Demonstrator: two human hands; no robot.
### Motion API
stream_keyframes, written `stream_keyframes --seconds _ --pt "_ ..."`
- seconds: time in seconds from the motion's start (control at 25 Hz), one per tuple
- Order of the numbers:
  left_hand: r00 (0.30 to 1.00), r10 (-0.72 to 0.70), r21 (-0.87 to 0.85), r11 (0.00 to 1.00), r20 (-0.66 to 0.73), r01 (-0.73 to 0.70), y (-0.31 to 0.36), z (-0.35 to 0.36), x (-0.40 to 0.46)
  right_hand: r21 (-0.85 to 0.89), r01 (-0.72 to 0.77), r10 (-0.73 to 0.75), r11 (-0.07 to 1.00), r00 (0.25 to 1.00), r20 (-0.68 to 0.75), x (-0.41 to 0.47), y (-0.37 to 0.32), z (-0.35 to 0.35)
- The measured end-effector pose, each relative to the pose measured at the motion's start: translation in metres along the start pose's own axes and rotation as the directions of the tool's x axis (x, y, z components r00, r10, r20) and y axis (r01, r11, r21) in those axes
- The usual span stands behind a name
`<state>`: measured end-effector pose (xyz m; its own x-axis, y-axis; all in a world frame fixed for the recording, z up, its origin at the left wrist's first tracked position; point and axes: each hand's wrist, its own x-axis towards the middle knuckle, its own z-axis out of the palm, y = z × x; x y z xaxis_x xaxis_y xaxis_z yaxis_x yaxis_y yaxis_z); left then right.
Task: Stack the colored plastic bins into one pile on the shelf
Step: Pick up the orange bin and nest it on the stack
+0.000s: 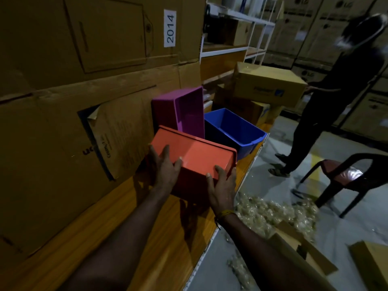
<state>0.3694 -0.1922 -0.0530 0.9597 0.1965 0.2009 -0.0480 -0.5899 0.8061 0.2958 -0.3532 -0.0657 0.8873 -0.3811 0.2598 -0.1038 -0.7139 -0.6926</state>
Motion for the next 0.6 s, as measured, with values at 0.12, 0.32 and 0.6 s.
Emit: stream_keyframes --seconds 0.12,0.32,0.6 --pt "0.992 -0.115 -0.035 0.993 -0.045 0.114 -0.005 -0.004 0.021 0.127 -0.015 0.009 0.992 0.999 0.050 0.003 0.002 0.000" --pt "0.965 -0.247 -0.184 0.956 -0.085 0.229 -0.014 -0.024 0.034 0.211 -0.034 0.014 0.977 0.996 0.093 -0.006 0.006 -0.003" --pt "0.879 -0.404 -0.173 0.913 -0.255 0.370 -0.024 -0.059 -0.053 0.297 -0.022 0.000 0.955 0.997 0.073 -0.054 0.019 -0.026"
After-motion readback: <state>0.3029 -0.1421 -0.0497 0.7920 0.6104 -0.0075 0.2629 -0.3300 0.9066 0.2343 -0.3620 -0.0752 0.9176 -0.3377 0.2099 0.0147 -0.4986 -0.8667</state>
